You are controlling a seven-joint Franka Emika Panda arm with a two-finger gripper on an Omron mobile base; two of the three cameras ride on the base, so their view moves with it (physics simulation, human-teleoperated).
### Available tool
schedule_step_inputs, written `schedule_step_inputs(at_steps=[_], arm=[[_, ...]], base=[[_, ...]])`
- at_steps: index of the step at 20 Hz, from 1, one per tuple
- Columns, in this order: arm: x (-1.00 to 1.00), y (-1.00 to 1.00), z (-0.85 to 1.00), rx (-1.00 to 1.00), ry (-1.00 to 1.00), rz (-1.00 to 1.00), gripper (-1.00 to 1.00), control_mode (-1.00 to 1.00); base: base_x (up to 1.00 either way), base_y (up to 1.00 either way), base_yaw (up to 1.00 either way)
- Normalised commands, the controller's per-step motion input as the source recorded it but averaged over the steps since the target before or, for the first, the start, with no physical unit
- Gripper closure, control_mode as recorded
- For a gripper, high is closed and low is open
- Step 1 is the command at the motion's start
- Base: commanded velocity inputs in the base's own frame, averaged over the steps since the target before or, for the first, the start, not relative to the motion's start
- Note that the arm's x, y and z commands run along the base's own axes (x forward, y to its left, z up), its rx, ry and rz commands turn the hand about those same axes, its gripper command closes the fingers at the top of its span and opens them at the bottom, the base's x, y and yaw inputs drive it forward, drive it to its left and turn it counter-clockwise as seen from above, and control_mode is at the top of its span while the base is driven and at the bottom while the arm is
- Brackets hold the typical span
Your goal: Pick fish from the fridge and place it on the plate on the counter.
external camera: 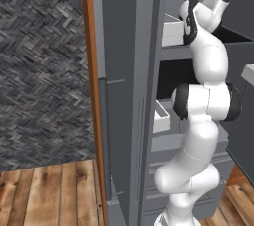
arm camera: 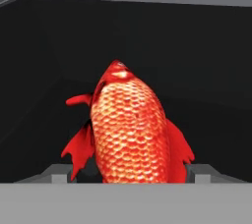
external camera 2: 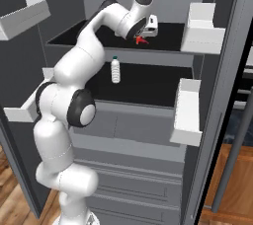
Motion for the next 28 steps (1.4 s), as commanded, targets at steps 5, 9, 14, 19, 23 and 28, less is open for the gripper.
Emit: schedule_step_inputs(at_steps=[5,9,14,19,23,28], arm=[[-0.89,0.0,0.0,0.0,-0.1,-0.14,1.0,-1.0],[-1.0,0.0,0.0,0.0,-0.12,-0.17,1.0,-1.0],[-1.0,0.0,0.01,0.0,-0.03,-0.25,1.0,-1.0],[-1.0,0.1,0.04,0.0,-0.05,-0.25,1.0,-1.0],[-1.0,0.1,0.17,0.01,0.0,-0.24,1.0,-1.0],[-1.0,0.01,0.05,0.04,0.01,-0.1,1.0,-1.0]], base=[[0.0,0.0,0.0],[0.0,0.0,0.0],[0.0,0.0,0.0],[0.0,0.0,0.0],[0.0,0.0,0.0],[0.0,0.0,0.0]])
